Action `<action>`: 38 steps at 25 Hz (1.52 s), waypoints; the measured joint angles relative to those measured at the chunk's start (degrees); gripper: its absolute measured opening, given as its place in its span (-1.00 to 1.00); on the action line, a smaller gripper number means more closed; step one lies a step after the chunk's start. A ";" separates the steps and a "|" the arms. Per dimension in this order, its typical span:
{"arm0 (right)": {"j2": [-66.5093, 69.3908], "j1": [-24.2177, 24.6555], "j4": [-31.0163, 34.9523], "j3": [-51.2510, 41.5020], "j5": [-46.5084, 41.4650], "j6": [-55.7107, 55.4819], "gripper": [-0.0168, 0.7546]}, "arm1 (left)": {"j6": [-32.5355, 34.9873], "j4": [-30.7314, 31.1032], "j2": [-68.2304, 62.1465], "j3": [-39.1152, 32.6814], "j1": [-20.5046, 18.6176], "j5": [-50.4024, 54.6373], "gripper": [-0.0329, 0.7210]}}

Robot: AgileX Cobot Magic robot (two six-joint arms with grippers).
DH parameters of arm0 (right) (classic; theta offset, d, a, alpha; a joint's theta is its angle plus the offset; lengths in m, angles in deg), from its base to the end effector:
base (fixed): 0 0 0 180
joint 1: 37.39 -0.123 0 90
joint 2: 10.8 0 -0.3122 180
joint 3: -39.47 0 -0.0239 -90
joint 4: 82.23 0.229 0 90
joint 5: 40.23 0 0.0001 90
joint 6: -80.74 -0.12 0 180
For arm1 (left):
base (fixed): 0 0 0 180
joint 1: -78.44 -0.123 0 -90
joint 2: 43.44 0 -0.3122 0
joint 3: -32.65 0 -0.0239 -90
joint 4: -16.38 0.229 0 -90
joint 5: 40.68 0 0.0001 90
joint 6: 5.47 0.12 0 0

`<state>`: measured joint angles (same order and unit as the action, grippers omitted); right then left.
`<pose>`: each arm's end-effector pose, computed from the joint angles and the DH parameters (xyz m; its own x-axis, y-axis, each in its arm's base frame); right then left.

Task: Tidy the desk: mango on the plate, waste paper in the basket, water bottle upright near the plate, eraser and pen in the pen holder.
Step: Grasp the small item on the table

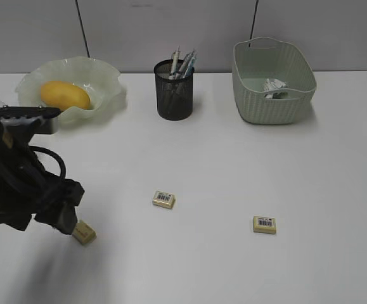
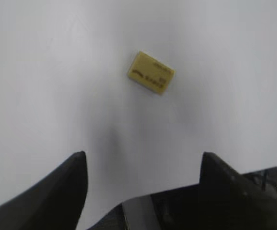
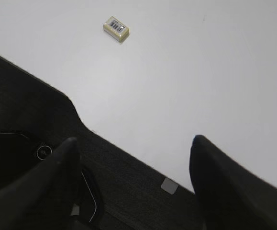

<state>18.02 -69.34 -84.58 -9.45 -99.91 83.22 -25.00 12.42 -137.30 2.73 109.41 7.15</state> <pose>0.0245 0.0103 0.2571 -0.5908 -0.4438 -0.6738 -0.5474 0.8340 -0.0693 0.2045 -0.1299 0.2085 -0.9818 0.1493 -0.1171 0.1615 0.9815 -0.1024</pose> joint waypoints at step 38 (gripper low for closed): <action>0.00 0.00 -0.05 0.00 0.06 -0.12 0.45 | 24.75 0.42 -15.57 0.09 0.00 -16.04 0.64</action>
<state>18.02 -69.34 -84.63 -9.45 -99.86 83.10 -0.25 12.85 -152.87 2.82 109.41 -8.89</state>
